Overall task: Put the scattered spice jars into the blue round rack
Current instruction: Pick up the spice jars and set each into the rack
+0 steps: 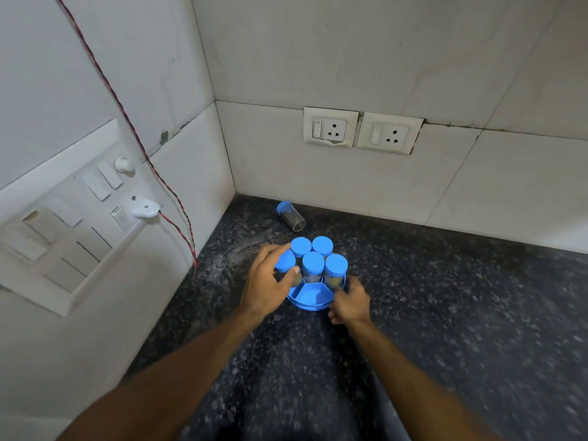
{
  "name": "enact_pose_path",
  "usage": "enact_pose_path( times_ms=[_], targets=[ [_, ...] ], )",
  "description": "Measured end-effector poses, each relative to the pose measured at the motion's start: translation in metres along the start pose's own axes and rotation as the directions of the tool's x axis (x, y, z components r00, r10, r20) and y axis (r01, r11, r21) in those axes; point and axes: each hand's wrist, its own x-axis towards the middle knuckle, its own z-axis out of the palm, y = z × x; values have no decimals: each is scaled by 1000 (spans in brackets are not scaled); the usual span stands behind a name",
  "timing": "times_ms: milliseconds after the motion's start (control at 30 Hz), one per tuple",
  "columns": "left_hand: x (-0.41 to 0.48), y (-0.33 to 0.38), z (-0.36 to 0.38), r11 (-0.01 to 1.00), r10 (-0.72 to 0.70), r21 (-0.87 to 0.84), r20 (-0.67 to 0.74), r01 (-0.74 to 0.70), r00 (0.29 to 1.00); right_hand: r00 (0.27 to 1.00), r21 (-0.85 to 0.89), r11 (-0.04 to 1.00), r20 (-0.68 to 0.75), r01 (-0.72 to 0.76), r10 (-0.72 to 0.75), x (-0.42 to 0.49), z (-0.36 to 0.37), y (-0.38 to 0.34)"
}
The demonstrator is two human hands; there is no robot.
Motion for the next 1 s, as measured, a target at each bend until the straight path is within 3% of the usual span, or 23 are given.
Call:
enact_pose_path(
  times_ms=[133,400,567,700,1000],
  targets=[
    [-1,-7,1,999,-39,31,12,39,999,1000,33,999,13,2,-2,3,-1,0],
    [10,-9,-1,989,-84,134,216,56,973,998,104,993,-21,-49,52,8,-2,-8],
    [23,-20,0,962,-190,251,320,110,928,983,275,955,-112,-108,144,10,7,-15],
    [40,-28,4,932,-293,319,375,174,880,989,402,909,-48,-106,137,4,20,-17],
    [76,-43,24,974,-227,136,535,182,814,948,217,967,-255,-135,190,37,-12,-24]
  ],
)
